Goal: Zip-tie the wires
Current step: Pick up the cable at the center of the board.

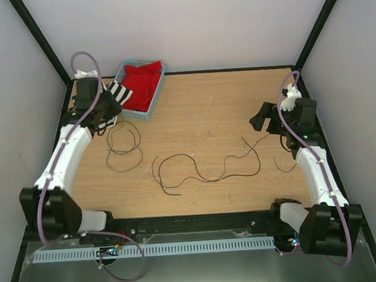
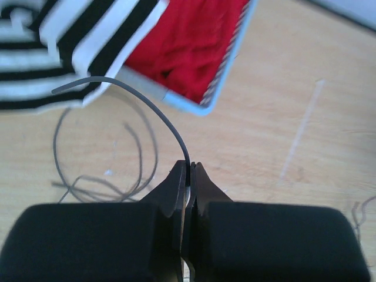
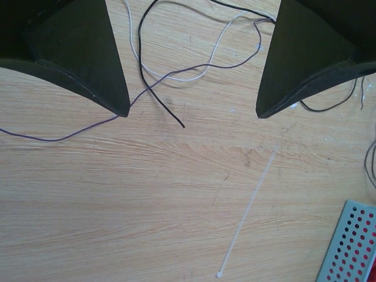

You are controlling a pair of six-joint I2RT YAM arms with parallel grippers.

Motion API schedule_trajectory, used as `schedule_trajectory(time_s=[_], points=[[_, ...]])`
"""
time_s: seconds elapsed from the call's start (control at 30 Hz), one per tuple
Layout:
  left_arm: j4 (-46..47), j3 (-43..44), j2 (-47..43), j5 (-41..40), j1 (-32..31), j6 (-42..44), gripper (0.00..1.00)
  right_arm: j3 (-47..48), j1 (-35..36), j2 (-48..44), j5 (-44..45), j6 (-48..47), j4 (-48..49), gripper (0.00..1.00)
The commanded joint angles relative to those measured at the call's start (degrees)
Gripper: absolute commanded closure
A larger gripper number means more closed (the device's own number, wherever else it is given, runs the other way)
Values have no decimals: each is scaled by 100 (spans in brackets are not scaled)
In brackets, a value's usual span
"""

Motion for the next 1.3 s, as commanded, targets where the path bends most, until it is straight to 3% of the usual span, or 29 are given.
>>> schedule_trajectory(time_s=[0.0,0.23,0.43,0.7,0.97,1.27], points=[[41,662,-768,505,6,676,100,39,41,16,-385,149,278,0],[-28,1641,-1445,1021,12,730,100,-225,203,-155,-1500,616,1429,1],[-25,2000,-1682,1340,12,342,100,-577,743,-397,-1536,1110,2333,1],[41,2403,-1575,2026,-28,-398,100,-796,1778,-274,-1154,1859,3147,1],[293,2668,-1464,2059,-427,-815,100,-1122,2863,154,-398,2318,4103,1],[455,2928,-1357,1695,-1061,-909,100,-912,3579,788,-242,2489,4376,1]])
